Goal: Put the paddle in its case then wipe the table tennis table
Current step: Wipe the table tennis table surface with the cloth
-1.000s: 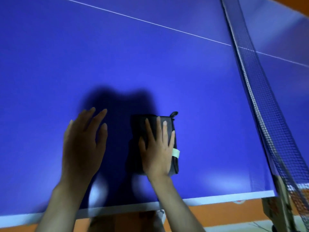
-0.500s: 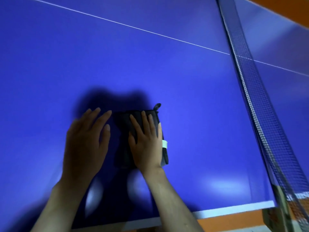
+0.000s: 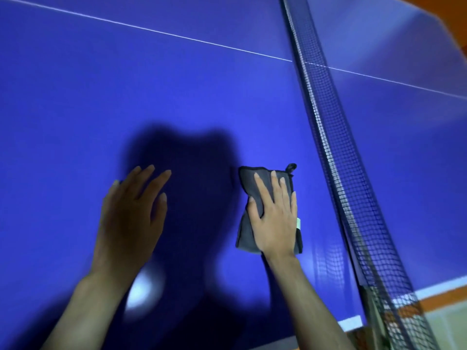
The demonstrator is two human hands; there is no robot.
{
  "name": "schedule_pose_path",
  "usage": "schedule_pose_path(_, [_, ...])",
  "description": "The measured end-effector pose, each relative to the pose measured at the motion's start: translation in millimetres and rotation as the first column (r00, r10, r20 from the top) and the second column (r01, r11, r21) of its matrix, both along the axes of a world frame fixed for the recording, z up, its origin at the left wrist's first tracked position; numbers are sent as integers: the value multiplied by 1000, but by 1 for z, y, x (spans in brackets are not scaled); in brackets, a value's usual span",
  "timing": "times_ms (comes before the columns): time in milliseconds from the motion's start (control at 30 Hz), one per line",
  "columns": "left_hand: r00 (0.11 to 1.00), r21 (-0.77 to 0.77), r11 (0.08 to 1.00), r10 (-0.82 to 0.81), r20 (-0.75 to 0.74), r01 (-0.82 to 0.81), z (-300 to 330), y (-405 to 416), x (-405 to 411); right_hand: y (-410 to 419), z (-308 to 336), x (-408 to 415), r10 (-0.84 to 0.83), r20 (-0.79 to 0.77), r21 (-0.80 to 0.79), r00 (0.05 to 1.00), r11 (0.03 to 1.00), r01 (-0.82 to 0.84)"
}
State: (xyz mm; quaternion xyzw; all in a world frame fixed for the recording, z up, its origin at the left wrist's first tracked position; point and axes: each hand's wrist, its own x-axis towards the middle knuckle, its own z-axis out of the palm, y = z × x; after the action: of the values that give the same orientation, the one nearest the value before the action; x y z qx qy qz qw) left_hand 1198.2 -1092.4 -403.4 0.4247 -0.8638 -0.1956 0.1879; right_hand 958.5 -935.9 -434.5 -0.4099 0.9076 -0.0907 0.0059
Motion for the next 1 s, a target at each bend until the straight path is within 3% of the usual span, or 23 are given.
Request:
schedule_pose_path(267, [998, 54, 998, 25, 55, -28, 1, 13, -60, 77, 7, -114, -98, 74, 31, 992, 995, 96])
schedule_pose_path(533, [995, 54, 994, 93, 19, -94, 6, 3, -44, 73, 10, -121, -137, 112, 76, 984, 989, 129])
schedule_pose_path(733, [990, 22, 993, 118, -75, -117, 7, -23, -3, 18, -3, -72, -123, 19, 48, 992, 991, 122])
schedule_pose_path(1000, [989, 22, 994, 110, -99, -109, 5, -88, 95, -103, -5, 82, -26, -41, 54, 999, 998, 28])
